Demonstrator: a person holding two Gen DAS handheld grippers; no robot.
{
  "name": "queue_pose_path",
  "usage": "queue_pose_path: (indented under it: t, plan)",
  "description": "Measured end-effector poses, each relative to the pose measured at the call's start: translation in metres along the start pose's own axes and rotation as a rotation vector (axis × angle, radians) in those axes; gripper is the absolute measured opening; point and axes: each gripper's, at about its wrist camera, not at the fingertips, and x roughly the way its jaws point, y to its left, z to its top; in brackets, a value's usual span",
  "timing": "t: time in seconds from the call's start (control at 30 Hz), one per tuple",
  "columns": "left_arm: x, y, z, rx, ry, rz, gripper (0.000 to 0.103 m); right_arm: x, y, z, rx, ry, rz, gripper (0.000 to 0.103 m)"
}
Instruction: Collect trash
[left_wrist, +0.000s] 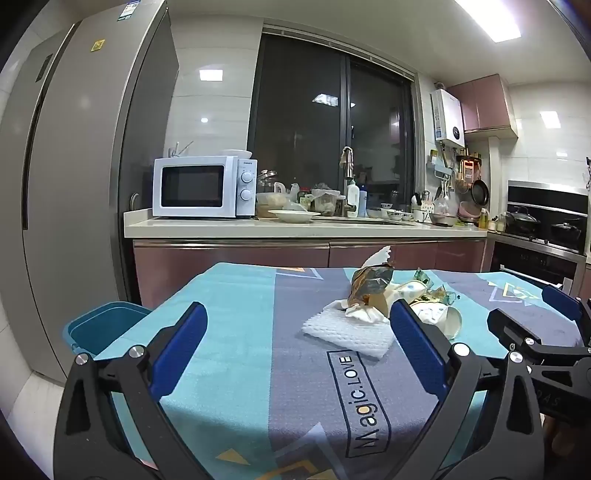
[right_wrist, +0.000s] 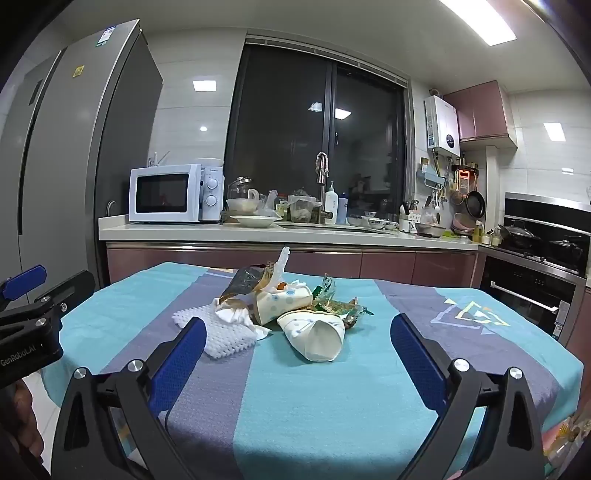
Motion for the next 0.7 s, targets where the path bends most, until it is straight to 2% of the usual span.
queue_pose_path:
  t: [0.3, 0.43, 0.7]
  plan:
    - [-0.004, 0.005, 0.001, -0.047, 0.003, 0.012, 0.098, -0.004, -0.004, -0.002, -0.008, -0.005, -0.010, 0.096]
    - [-0.016, 0.009, 0.000, -0.036, -0.007, 0.023, 0.098, -0.003, -0.008, 0.000, -0.010, -0.001, -0.008, 0.097]
    - [-0.011, 0.007, 0.001, -0.019, 0.004, 0.012, 0.098, -0.001, -0.004, -0.003, -0.018, 0.000, -0.013, 0.097]
